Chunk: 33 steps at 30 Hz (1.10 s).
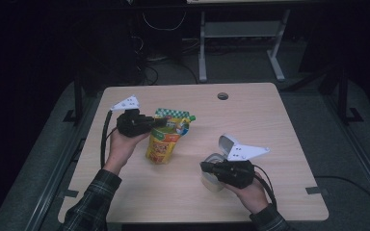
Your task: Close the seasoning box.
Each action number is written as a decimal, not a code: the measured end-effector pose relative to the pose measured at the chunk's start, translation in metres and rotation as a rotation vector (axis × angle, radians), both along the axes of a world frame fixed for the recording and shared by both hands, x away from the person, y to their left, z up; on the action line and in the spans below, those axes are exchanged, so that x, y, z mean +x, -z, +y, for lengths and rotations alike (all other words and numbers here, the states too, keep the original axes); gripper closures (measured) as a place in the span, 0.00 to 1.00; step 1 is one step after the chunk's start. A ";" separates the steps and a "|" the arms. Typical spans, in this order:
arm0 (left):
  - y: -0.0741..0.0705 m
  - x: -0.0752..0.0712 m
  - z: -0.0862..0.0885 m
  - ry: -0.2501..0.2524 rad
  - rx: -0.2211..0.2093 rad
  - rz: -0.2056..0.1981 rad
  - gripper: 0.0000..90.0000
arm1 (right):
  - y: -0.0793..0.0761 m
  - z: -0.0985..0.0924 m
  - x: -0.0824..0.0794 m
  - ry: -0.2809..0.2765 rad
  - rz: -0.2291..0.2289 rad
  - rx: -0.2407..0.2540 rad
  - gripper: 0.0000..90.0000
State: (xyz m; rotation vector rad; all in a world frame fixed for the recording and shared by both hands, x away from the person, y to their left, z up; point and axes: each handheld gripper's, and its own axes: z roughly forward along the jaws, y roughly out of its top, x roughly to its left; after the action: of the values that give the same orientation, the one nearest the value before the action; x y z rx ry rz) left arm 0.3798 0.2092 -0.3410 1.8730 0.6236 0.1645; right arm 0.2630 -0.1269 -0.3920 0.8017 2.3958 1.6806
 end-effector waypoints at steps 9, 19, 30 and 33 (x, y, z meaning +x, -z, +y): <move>0.005 -0.015 0.021 0.000 -0.033 -0.015 0.98 | 0.000 -0.021 0.001 0.016 0.006 -0.006 1.00; 0.011 -0.041 0.037 0.021 0.004 -0.035 0.97 | 0.001 -0.047 -0.003 0.034 0.016 0.001 1.00; 0.022 -0.057 0.058 0.003 0.010 -0.017 0.88 | 0.003 -0.059 -0.005 0.057 0.013 0.011 1.00; 0.024 -0.059 0.060 0.007 0.035 -0.004 0.84 | 0.004 -0.062 -0.005 0.064 0.016 0.011 1.00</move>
State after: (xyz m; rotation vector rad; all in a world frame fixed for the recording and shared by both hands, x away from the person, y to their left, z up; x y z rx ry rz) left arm 0.3206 0.2697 -0.3650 1.9077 0.6144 0.1756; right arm 0.2578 -0.1887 -0.3957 0.8865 2.3466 1.6708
